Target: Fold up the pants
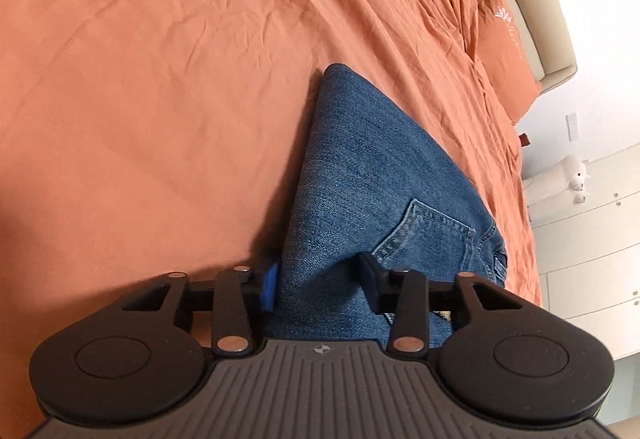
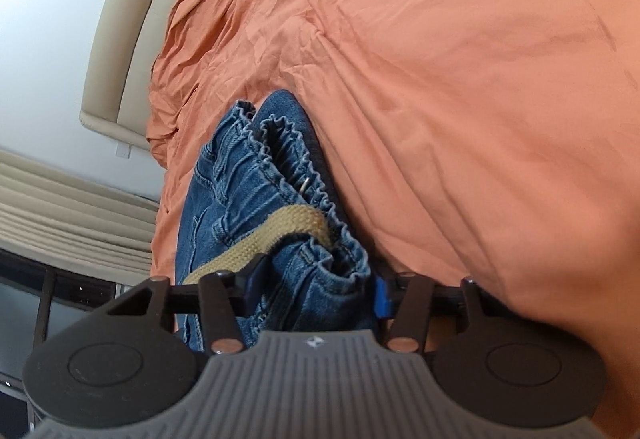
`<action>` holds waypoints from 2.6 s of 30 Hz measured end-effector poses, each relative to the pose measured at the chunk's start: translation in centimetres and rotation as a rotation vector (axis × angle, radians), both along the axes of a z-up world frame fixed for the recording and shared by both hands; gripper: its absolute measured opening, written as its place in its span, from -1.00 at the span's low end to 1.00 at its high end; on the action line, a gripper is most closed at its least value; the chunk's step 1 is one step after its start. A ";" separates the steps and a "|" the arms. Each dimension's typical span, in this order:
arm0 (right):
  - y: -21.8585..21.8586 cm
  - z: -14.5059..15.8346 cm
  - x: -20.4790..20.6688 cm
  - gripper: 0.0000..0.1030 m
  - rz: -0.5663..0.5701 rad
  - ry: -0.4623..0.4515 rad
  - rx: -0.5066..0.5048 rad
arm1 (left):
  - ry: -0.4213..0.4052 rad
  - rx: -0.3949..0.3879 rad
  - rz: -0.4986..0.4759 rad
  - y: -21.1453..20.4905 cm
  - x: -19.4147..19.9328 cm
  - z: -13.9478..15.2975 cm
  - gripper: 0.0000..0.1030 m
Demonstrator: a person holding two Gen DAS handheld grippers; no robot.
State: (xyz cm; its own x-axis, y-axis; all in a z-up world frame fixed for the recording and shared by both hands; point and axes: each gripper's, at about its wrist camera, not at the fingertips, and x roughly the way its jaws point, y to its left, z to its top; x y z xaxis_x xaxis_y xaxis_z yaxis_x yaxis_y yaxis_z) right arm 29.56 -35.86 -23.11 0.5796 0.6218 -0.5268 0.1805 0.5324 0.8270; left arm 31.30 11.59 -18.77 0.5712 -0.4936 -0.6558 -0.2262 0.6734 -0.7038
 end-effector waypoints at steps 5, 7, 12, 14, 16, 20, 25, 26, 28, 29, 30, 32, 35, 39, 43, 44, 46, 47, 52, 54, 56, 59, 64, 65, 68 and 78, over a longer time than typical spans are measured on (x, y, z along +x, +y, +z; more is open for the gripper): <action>-0.1 0.9 -0.3 -0.45 0.017 -0.027 -0.003 | -0.021 0.068 -0.006 -1.0 -0.2 1.4 -0.57; -0.3 1.6 -0.7 -0.52 0.020 -0.058 0.021 | -0.039 0.101 -0.010 -1.4 -0.3 2.4 -0.64; 0.1 4.5 -0.8 -0.57 0.038 -0.109 0.038 | -0.068 0.161 -0.028 -1.9 -0.3 4.8 -0.74; 0.9 6.4 -0.8 -0.57 0.058 -0.119 0.001 | -0.083 0.194 -0.042 -2.1 -0.4 6.2 -0.79; 1.7 8.1 -1.0 -0.58 0.081 -0.135 -0.027 | -0.090 0.215 -0.058 -2.1 -0.5 7.4 -0.80; 3.7 11.2 -1.4 -0.58 0.117 -0.169 -0.063 | -0.107 0.256 -0.073 -1.1 -0.6 9.9 -0.87; 7.3 13.2 -1.8 -0.58 0.160 -0.195 -0.062 | -0.141 0.310 -0.069 2.2 -1.7 12.7 -0.88; 8.3 13.5 -1.8 -0.58 0.170 -0.200 -0.060 | -0.147 0.321 -0.067 3.0 -2.0 13.2 -0.88; 10.4 14.1 -1.6 -0.58 0.189 -0.211 -0.057 | -0.153 0.338 -0.056 4.9 -2.5 14.2 -0.88; 11.5 14.4 -1.5 -0.58 0.200 -0.218 -0.058 | -0.157 0.345 -0.049 5.9 -2.7 14.7 -0.88; 12.8 14.8 -1.3 -0.58 0.211 -0.225 -0.058 | -0.160 0.343 -0.043 7.0 -2.8 15.1 -0.88; 15.4 15.5 -0.7 -0.58 0.231 -0.241 -0.056 | -0.164 0.353 -0.018 9.4 -2.9 15.9 -0.88; 19.4 16.3 0.5 -0.58 0.260 -0.260 -0.047 | -0.180 0.387 0.006 12.8 -2.7 17.0 -0.88; 24.5 16.0 2.3 -0.59 0.280 -0.267 -0.031 | -0.184 0.430 0.033 17.2 -2.8 17.3 -0.88; 28.4 13.5 2.6 -0.59 0.309 -0.208 -0.044 | -0.135 0.425 0.054 20.2 -3.7 14.0 -0.88; 29.0 12.5 2.4 -0.59 0.318 -0.181 -0.050 | -0.112 0.415 0.061 20.8 -4.0 12.7 -0.88; 29.7 10.3 1.8 -0.58 0.327 -0.125 -0.072 | -0.077 0.389 0.072 22.0 -4.4 10.2 -0.88; 29.9 9.2 1.5 -0.58 0.332 -0.100 -0.086 | -0.063 0.383 0.081 22.5 -4.6 9.1 -0.87; 29.1 4.8 0.3 -0.57 0.297 0.022 -0.114 | -0.030 0.325 0.098 24.2 -4.3 5.8 -0.86; 29.3 3.8 0.4 -0.56 0.287 0.046 -0.137 | -0.020 0.358 0.080 23.7 -4.0 5.2 -0.84; 30.0 3.9 0.4 -0.54 0.297 0.032 -0.188 | -0.015 0.377 0.071 23.4 -4.0 5.2 -0.82; 31.3 5.1 0.5 -0.48 0.330 0.000 -0.275 | -0.012 0.392 0.053 23.5 -4.6 6.5 -0.72; 31.2 8.8 -1.0 -0.20 0.372 -0.159 -0.467 | -0.089 0.453 0.008 22.8 -8.1 10.6 -0.72; 31.3 9.8 -1.6 -0.20 0.366 -0.205 -0.522 | -0.100 0.455 -0.012 22.4 -8.9 11.2 -0.72; 32.8 12.3 -3.0 -0.22 0.379 -0.344 -0.647 | -0.091 0.503 -0.080 20.8 -10.8 11.5 -0.72; 38.1 8.8 -3.7 -0.53 0.547 -0.392 -0.830 | 0.017 0.639 -0.183 18.8 -12.5 7.0 -0.74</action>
State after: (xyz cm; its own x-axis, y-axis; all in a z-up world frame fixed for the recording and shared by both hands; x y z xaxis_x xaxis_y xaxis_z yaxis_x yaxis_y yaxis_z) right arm 25.89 2.27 -14.31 0.5509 0.3812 -0.7424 -0.4533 0.8836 0.1173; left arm 18.80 30.40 -11.77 0.5019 -0.0921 -0.8600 -0.0765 0.9857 -0.1502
